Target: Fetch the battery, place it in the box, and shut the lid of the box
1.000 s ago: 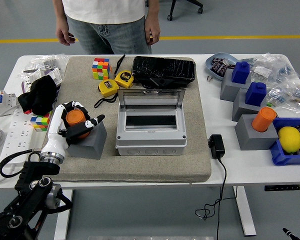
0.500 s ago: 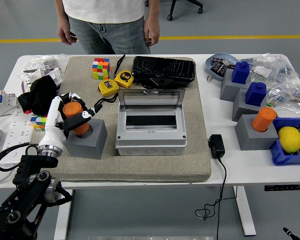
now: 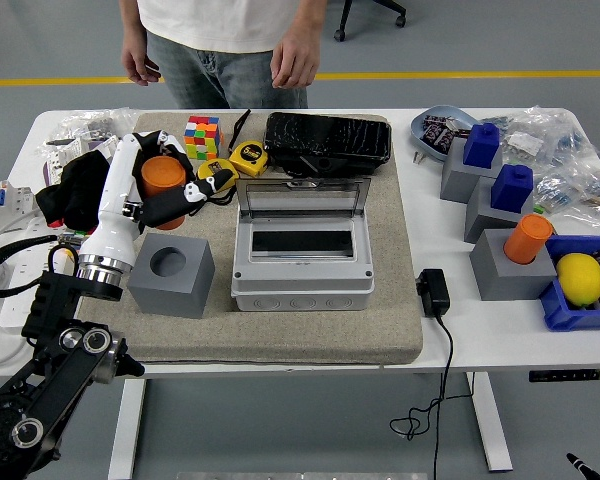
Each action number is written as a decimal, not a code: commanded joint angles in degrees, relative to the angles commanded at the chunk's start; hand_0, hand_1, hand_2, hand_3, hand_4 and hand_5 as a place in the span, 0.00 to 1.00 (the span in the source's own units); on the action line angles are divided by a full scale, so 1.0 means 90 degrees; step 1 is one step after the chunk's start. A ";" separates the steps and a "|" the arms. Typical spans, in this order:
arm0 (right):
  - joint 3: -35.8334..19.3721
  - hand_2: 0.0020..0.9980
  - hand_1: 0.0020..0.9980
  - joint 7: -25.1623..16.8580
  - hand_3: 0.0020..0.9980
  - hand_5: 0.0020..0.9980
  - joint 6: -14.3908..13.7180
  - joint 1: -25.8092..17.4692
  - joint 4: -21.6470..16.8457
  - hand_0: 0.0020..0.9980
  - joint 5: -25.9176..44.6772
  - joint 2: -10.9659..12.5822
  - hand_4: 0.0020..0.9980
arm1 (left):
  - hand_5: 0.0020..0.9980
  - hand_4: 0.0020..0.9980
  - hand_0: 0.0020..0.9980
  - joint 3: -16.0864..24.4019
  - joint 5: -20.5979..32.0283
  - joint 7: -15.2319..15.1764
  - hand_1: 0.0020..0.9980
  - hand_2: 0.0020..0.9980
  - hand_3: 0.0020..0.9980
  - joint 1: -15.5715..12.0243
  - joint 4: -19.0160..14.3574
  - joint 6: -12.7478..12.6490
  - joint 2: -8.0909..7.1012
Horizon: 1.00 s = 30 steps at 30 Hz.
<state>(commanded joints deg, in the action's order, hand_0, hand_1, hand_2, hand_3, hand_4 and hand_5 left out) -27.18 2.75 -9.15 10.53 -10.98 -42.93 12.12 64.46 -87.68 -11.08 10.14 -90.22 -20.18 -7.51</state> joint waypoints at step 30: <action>0.0466 0.77 0.86 0.0018 0.79 1.00 -0.0003 0.0104 -0.0008 1.00 0.0214 0.0019 1.00 | 0.68 1.00 0.04 -0.3729 -0.1445 -0.0487 0.00 0.00 0.00 0.2576 0.2731 -0.0708 0.0347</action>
<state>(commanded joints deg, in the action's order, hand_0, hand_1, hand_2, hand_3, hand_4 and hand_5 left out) -22.98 2.91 -9.18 11.46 -11.06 -41.01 12.29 30.90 -100.69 -15.46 33.33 -65.64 -26.55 -4.39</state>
